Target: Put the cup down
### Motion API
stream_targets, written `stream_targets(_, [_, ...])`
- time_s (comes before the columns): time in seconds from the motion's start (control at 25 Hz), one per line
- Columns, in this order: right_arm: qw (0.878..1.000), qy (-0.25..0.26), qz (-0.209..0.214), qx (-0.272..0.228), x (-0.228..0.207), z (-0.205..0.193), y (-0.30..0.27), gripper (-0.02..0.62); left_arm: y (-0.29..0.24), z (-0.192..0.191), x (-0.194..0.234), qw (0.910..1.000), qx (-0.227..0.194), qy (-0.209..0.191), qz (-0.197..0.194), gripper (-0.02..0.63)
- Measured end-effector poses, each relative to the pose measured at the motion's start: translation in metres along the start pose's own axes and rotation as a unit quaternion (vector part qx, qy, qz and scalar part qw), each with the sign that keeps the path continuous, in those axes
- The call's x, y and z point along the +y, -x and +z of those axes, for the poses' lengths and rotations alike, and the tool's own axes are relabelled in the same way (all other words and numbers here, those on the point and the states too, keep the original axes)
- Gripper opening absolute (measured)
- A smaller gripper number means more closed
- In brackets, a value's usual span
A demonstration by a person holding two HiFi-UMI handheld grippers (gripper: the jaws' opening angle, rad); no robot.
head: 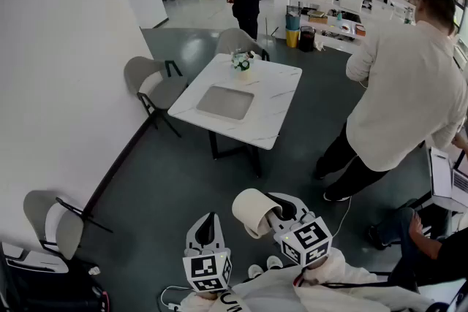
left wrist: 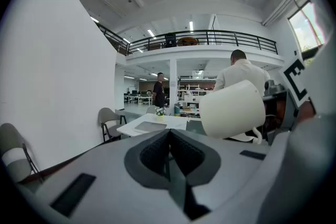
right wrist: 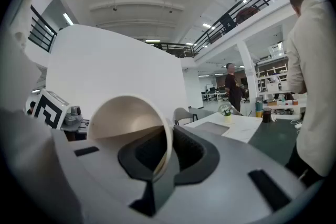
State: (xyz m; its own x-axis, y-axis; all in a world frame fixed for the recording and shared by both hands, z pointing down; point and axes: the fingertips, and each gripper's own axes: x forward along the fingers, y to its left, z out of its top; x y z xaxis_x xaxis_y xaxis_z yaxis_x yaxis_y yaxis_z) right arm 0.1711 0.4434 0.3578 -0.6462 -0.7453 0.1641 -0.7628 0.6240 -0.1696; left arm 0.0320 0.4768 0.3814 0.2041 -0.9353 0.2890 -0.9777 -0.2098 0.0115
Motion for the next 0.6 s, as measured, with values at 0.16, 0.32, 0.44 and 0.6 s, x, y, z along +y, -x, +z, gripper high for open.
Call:
stream_targets(0.16, [1.000,-0.007,0.004,0.003,-0.005,-0.005,0.001,0.040,-0.002,0.001,-0.005,1.0000,0.000,-0.001,-0.001,0.009])
stream_targets(0.32, [1.000,-0.015,0.005,0.000,-0.010,-0.004,0.001,0.040,-0.006,0.000,-0.008,1.0000,0.005,-0.001,0.000,0.009])
stream_targets(0.44, [1.000,-0.021,0.004,0.002,-0.016,-0.004,0.001,0.040,-0.008,-0.002,-0.010,1.0000,0.009,0.002,0.000,0.009])
stream_targets(0.6, [1.000,-0.023,0.009,0.003,-0.020,-0.006,-0.002,0.040,-0.011,-0.006,-0.011,0.9999,0.015,0.004,0.003,0.009])
